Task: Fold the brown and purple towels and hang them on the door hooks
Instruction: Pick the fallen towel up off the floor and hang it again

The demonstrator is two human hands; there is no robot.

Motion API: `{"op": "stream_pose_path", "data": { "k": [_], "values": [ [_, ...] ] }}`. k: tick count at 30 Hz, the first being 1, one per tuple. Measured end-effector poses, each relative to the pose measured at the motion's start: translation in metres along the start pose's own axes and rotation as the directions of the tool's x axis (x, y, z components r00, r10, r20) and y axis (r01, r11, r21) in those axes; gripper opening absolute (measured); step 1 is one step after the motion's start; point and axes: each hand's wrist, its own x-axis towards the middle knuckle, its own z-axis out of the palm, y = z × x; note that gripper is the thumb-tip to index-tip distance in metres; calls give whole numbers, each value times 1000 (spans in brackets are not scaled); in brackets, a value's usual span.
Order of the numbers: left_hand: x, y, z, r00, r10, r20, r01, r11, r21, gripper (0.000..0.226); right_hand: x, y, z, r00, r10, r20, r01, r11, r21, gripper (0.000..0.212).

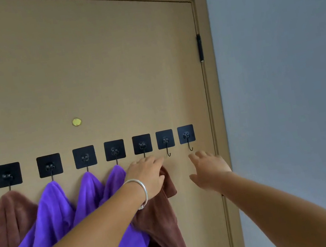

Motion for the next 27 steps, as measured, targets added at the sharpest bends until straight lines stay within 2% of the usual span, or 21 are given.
{"op": "stream_pose_path", "data": {
  "k": [7,15,20,27],
  "values": [
    [27,50,14,979,204,12,-201,973,-116,63,-46,37,-35,987,161,-28,-163,967,-194,54],
    [19,115,0,904,395,-166,-428,853,-298,69,-132,43,-71,906,401,-133,-422,840,-340,57],
    [-14,168,-25,810,484,-330,-584,719,-378,73,-210,34,-98,799,538,-270,-601,692,-399,55],
    [-110,260,-63,611,696,-378,-780,446,-439,71,-357,15,-129,586,757,-290,-790,452,-415,55]
  ]
}}
